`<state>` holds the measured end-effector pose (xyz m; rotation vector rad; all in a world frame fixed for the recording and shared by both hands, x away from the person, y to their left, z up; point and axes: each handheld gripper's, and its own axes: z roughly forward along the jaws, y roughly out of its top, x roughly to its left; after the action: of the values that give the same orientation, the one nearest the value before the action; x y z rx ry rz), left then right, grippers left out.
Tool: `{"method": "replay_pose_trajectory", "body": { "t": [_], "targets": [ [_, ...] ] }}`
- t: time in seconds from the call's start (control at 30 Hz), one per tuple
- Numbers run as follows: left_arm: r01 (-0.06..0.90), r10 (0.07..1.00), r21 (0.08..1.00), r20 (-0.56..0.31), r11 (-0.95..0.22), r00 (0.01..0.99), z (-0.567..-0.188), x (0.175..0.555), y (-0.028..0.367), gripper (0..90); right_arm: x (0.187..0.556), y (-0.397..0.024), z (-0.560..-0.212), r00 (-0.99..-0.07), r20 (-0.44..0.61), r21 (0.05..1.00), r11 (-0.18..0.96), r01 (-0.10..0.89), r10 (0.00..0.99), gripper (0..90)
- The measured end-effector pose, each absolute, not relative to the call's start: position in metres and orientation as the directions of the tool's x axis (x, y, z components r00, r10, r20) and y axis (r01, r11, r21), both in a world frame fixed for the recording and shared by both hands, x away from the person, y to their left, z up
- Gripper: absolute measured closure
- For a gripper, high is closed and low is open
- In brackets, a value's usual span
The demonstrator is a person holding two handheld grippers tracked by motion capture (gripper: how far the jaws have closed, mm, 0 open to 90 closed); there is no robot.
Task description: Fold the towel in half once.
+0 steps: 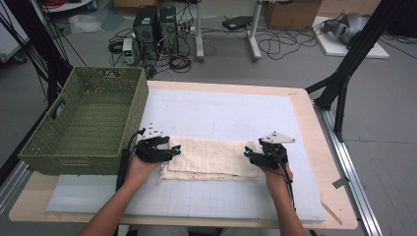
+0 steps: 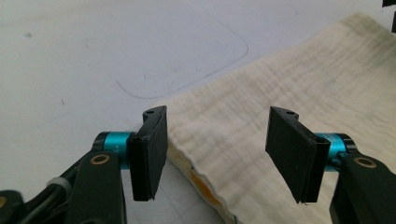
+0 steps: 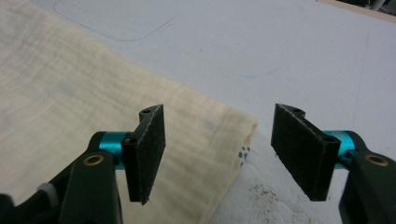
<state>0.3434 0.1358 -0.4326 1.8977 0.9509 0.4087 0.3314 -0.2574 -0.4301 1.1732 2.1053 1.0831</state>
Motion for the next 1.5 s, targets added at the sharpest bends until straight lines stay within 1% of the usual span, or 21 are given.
{"method": "replay_pose_trajectory", "body": {
  "t": [0.13,0.2,0.3,0.47,0.6,0.73,0.9,0.93,1.03,1.1,1.2,1.33,1.4,1.5],
  "targets": [
    [0.461,0.754,0.856,-0.139,-0.234,0.642,-0.433,0.340,0.138,32.7,0.320,-0.259,-0.425,-0.526,-0.050,0.829,0.328,0.452,0.849,33.8],
    [0.466,0.748,0.851,-0.141,-0.243,0.648,-0.433,0.338,0.138,30.4,0.315,-0.260,-0.424,-0.535,-0.052,0.831,0.333,0.445,0.843,34.2],
    [0.449,0.737,0.857,-0.130,-0.253,0.663,-0.432,0.332,0.139,30.7,0.306,-0.262,-0.424,-0.547,-0.056,0.835,0.340,0.433,0.835,34.2],
    [0.463,0.727,0.843,-0.133,-0.274,0.674,-0.436,0.321,0.142,43.3,0.290,-0.267,-0.427,-0.557,-0.050,0.839,0.338,0.427,0.829,34.2],
    [0.469,0.734,0.837,-0.127,-0.281,0.667,-0.439,0.311,0.143,49.8,0.279,-0.271,-0.430,-0.568,-0.053,0.838,0.346,0.422,0.821,34.7],
    [0.459,0.734,0.838,-0.109,-0.294,0.670,-0.441,0.300,0.142,54.4,0.270,-0.274,-0.431,-0.574,-0.050,0.839,0.346,0.420,0.818,35.9],
    [0.460,0.746,0.834,-0.091,-0.304,0.660,-0.444,0.294,0.143,57.7,0.265,-0.274,-0.429,-0.588,-0.038,0.848,0.337,0.408,0.808,38.1],
    [0.462,0.745,0.831,-0.089,-0.310,0.661,-0.444,0.293,0.143,58.6,0.264,-0.274,-0.429,-0.595,-0.035,0.846,0.340,0.410,0.803,39.8],
    [0.465,0.736,0.825,-0.093,-0.320,0.671,-0.447,0.291,0.144,65.0,0.264,-0.272,-0.431,-0.616,-0.052,0.830,0.376,0.411,0.786,45.2],
    [0.460,0.725,0.821,-0.083,-0.339,0.684,-0.448,0.290,0.144,74.6,0.264,-0.273,-0.433,-0.605,-0.053,0.818,0.382,0.430,0.794,46.8],
    [0.450,0.714,0.821,-0.076,-0.351,0.696,-0.448,0.289,0.142,84.4,0.266,-0.275,-0.434,-0.629,-0.004,0.818,0.364,0.446,0.778,54.0],
    [0.439,0.706,0.833,-0.086,-0.336,0.703,-0.446,0.288,0.143,86.3,0.269,-0.270,-0.439,-0.660,0.017,0.791,0.394,0.469,0.751,61.5],
    [0.434,0.701,0.845,-0.102,-0.314,0.706,-0.444,0.288,0.144,86.5,0.270,-0.268,-0.442,-0.670,0.020,0.774,0.412,0.480,0.743,67.5],
    [0.426,0.691,0.862,-0.132,-0.273,0.711,-0.440,0.288,0.147,86.7,0.271,-0.270,-0.443,-0.673,0.032,0.772,0.409,0.486,0.739,78.4]
  ]
}}
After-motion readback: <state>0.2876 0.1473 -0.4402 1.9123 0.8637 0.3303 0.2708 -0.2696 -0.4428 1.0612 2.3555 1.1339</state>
